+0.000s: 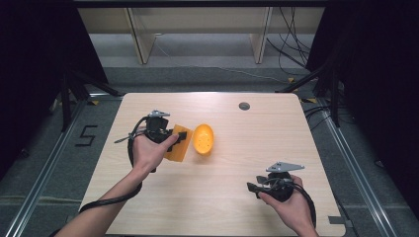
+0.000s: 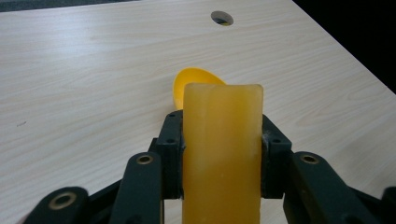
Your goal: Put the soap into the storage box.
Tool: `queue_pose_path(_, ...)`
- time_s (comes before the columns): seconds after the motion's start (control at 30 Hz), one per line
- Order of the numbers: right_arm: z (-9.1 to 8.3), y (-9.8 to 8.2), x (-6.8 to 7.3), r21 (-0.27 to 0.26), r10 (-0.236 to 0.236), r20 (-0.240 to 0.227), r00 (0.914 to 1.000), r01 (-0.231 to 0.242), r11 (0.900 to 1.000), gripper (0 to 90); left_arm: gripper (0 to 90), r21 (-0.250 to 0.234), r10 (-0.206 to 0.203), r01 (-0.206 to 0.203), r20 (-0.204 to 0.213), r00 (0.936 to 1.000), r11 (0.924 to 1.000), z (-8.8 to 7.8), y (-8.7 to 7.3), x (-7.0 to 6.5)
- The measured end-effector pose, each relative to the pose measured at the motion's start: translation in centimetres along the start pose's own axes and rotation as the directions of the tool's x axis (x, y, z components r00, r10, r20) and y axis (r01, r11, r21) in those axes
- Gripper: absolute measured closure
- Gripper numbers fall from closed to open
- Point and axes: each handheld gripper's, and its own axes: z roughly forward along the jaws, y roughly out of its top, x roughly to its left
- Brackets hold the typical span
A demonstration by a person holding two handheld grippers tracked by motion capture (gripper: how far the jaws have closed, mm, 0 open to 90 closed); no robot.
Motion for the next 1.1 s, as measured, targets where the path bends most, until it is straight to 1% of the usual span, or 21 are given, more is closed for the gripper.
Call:
queue_pose_path(0.03,0.2,-0.1,0.1,-0.027,0.007,0.004,1.0,-0.007,1.0,51.5,60.6,-0.007,-0.003,0.003,-0.003,1.0,1.0,0.1,0.1,-0.1)
queue_pose_path(0.1,0.2,0.0,0.0,-0.018,0.005,0.0,1.0,-0.005,1.0,51.5,60.6,-0.01,0.003,-0.003,-0.006,1.0,0.9999,0.3,0.4,-0.3)
queue_pose_path(0.13,-0.2,0.1,0.0,0.026,-0.005,0.0,1.0,0.005,1.0,51.5,60.6,-0.011,0.006,-0.006,-0.007,1.0,0.9999,0.5,0.5,-0.4)
queue_pose_path(0.17,-0.2,0.1,0.0,0.026,-0.005,0.0,1.0,0.005,1.0,51.5,60.6,-0.014,-0.002,0.001,-0.008,1.0,0.9999,0.7,0.7,-0.5)
queue_pose_path(0.2,0.0,0.0,-0.1,-0.008,-0.018,0.0,0.9998,0.018,1.0,51.5,60.6,-0.018,-0.008,0.008,-0.011,0.9999,0.9998,0.9,0.8,-0.6)
queue_pose_path(0.23,0.3,-0.1,0.0,-0.035,0.002,0.007,1.0,-0.002,0.999,51.5,60.6,-0.016,-0.005,0.004,-0.012,0.9999,0.9999,1.0,0.9,-0.5)
queue_pose_path(0.27,0.2,-0.1,0.4,-0.02,0.044,-0.003,0.999,-0.044,0.999,51.5,60.6,-0.026,-0.017,0.016,-0.019,0.9997,0.9995,1.3,1.0,-0.7)
queue_pose_path(0.3,0.2,-0.1,0.4,-0.018,0.039,-0.01,0.9992,-0.04,0.999,51.5,60.6,-0.019,-0.014,0.014,-0.017,0.9998,0.9997,1.4,1.0,-0.6)
queue_pose_path(0.37,-0.3,0.1,0.3,0.039,0.037,-0.009,0.9993,-0.037,0.999,51.5,60.6,-0.017,-0.023,0.023,-0.015,0.9996,0.9996,1.8,1.2,-0.6)
queue_pose_path(0.4,-0.3,0.1,0.0,0.026,-0.004,0.002,1.0,0.004,1.0,51.5,60.6,-0.019,-0.028,0.027,-0.023,0.9994,0.9994,2.0,1.2,-0.7)
queue_pose_path(0.67,-0.3,0.1,0.0,0.026,-0.001,-0.008,1.0,0.001,1.0,51.5,60.6,-0.019,-0.052,0.051,-0.033,0.9981,0.9985,2.9,1.8,-0.6)
queue_pose_path(0.77,-0.2,0.1,-0.2,0.005,-0.033,-0.011,0.9994,0.033,0.999,51.5,60.6,-0.018,-0.062,0.061,-0.039,0.9973,0.998,3.1,2.0,-0.6)
queue_pose_path(0.8,-0.2,0.1,-0.2,0.005,-0.033,-0.011,0.9994,0.033,0.999,51.5,60.6,-0.021,-0.066,0.066,-0.037,0.9971,0.9976,3.2,2.0,-0.6)
queue_pose_path(0.83,-0.2,0.1,-0.1,0.018,-0.013,-0.005,0.9999,0.013,1.0,51.5,60.6,-0.028,-0.072,0.071,-0.041,0.9966,0.9971,3.4,2.1,-0.6)
queue_pose_path(0.87,-0.2,0.1,-0.2,0.005,-0.033,-0.012,0.9994,0.034,0.999,51.5,60.6,-0.025,-0.071,0.07,-0.042,0.9966,0.9972,3.4,2.1,-0.6)
queue_pose_path(0.9,-0.2,0.1,-0.2,0.004,-0.033,-0.01,0.9994,0.033,0.999,51.5,60.6,-0.031,-0.072,0.071,-0.049,0.9962,0.997,3.6,2.2,-0.6)
queue_pose_path(0.93,-0.3,0.1,0.0,0.011,-0.017,-0.005,0.9998,0.017,1.0,51.5,60.6,-0.026,-0.071,0.07,-0.051,0.9962,0.9972,3.6,2.2,-0.6)
queue_pose_path(0.97,-0.2,0.1,-0.2,0.0,-0.035,-0.005,0.9994,0.035,0.999,51.5,60.6,-0.026,-0.073,0.072,-0.05,0.996,0.9971,3.7,2.3,-0.6)
queue_pose_path(1.0,-0.3,0.1,0.0,0.016,-0.009,-0.008,0.9999,0.009,1.0,51.5,60.6,-0.027,-0.083,0.082,-0.05,0.9953,0.9963,3.8,2.3,-0.6)
queue_pose_path(1.03,-0.3,0.1,-0.1,0.007,-0.024,-0.004,0.9997,0.024,1.0,51.5,60.6,-0.025,-0.087,0.086,-0.047,0.9951,0.996,3.9,2.4,-0.6)
queue_pose_path(1.1,-0.3,0.1,0.0,0.013,-0.013,-0.006,0.9999,0.013,1.0,51.5,60.6,-0.026,-0.089,0.088,-0.05,0.9948,0.9958,4.0,2.5,-0.6)
